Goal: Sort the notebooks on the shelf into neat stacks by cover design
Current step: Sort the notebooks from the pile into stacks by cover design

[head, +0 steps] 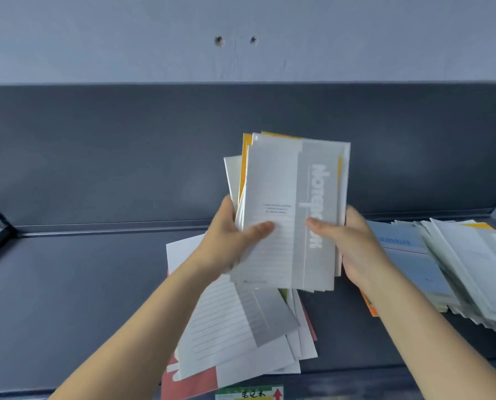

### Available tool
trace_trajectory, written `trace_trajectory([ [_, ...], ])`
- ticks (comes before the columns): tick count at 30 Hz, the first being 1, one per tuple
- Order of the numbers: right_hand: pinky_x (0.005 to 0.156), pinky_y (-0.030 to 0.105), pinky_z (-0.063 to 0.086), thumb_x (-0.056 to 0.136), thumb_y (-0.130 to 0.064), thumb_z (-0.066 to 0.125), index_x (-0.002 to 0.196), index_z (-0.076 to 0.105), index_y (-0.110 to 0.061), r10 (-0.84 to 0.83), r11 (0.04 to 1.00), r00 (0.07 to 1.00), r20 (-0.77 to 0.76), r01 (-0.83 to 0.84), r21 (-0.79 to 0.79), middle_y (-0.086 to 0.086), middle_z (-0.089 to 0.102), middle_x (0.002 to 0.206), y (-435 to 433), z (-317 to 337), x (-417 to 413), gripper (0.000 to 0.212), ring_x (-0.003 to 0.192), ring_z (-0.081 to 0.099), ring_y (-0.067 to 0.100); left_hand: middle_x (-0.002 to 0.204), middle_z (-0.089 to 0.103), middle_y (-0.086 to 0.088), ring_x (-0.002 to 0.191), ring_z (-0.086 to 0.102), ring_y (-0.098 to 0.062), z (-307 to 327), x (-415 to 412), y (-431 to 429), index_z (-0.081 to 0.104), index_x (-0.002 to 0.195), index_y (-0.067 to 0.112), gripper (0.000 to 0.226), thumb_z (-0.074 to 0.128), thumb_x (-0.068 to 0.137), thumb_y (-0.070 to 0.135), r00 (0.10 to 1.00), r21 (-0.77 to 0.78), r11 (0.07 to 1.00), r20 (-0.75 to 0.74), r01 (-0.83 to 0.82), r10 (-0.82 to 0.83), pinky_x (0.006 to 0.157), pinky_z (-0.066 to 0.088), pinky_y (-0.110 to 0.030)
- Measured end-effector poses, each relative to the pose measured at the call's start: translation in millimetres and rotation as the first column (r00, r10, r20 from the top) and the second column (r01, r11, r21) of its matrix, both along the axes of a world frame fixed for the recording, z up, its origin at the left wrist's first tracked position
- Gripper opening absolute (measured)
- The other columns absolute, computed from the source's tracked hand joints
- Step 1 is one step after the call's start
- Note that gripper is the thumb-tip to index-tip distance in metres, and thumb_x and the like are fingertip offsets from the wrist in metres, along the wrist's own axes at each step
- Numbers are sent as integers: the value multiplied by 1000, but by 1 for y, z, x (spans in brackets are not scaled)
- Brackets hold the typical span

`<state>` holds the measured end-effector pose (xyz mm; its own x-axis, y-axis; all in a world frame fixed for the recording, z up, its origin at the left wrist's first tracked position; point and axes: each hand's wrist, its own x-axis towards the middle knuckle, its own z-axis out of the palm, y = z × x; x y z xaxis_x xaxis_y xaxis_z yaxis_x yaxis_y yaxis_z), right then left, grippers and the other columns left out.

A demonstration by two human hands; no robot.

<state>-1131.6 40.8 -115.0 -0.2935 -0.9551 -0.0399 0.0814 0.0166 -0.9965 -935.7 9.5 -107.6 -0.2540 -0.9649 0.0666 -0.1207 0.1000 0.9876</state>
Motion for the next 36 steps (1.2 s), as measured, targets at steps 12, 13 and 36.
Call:
trace_trajectory([
  [12,82,20,43,91,-9,58,117,46,-35,168,986,985,-50,-168,-8,-18,61,109,-3,-28,31,39,103,54,-2,108,45,44,102,50,19,-37,22,-4,18,145,33,89,75,81,10,994,-176,980,46,-94,104,83,47,-8],
  [13,86,23,43,92,-8,58,119,44,-35,172,985,983,-63,-172,5,-18,59,111,-5,-29,30,41,106,53,1,110,45,41,103,50,18,-38,21,-4,22,142,34,84,74,81,10,993,-171,979,38,-107,115,82,46,-6],
  [36,76,35,52,98,-16,49,104,62,-18,-470,864,856,-214,496,89,2,67,100,114,44,-215,14,90,63,21,148,38,9,135,32,-12,-26,-194,19,51,135,30,36,40,101,35,573,-302,730,806,613,-148,109,31,-35],
])
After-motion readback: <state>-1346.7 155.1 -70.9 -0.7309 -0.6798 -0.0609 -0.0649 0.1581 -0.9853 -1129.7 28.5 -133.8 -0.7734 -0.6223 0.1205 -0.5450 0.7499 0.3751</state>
